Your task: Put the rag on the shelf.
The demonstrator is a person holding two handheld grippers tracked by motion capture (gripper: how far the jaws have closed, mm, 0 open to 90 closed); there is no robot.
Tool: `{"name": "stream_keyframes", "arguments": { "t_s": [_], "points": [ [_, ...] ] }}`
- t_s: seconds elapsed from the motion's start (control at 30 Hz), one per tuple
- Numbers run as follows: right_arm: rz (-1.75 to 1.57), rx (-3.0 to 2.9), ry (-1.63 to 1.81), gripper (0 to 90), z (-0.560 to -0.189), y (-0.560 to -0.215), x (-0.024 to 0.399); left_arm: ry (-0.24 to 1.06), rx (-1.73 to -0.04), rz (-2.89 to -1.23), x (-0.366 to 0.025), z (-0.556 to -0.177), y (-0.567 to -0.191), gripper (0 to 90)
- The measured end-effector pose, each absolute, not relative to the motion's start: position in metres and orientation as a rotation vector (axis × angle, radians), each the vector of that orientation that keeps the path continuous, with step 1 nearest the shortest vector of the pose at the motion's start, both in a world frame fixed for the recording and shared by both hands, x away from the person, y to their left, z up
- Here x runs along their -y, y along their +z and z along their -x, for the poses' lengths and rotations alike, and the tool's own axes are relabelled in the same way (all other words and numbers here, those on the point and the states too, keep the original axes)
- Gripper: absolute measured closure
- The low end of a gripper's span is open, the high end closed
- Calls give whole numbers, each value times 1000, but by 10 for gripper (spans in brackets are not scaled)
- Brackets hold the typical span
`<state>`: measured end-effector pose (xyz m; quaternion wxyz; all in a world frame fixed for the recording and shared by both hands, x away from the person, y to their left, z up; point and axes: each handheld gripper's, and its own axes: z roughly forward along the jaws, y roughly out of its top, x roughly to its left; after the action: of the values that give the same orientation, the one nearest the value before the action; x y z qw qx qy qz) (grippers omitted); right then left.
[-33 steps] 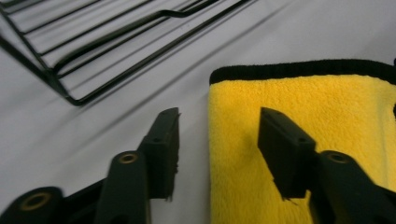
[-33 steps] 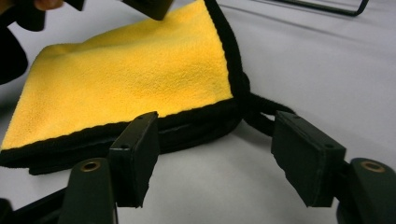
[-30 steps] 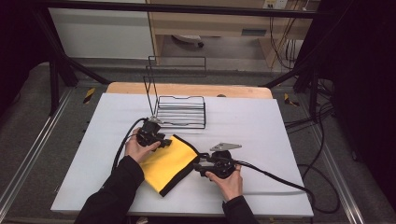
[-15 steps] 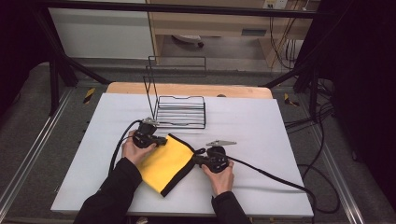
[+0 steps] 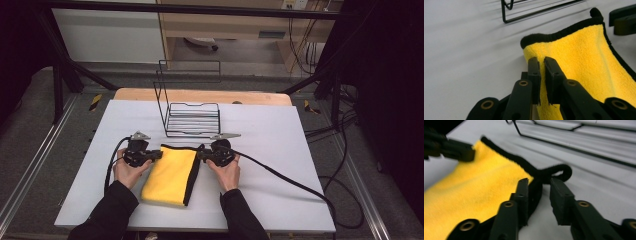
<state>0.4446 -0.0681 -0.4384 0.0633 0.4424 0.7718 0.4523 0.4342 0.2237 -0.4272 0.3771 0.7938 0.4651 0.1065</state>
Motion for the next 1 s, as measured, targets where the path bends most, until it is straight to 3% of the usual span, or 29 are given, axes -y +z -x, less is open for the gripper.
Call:
{"name": "stream_keyframes", "arguments": {
  "t_s": [0.07,0.33,0.6,1.0],
  "points": [
    [-1366,-2314,1388,570,-446,-437,65,273,-1189,-2029,-224,-438,-429,799],
    [-1415,-2313,1350,533,-452,-453,57,307,-1090,-2082,-220,-462,-432,564],
    [-1403,-2342,1313,565,-449,-458,52,205,-1099,-2124,-227,-475,-436,630],
    [-1447,-2413,1279,782,-449,-452,48,141,-1106,-2139,-225,-473,-438,743]
  ]
}}
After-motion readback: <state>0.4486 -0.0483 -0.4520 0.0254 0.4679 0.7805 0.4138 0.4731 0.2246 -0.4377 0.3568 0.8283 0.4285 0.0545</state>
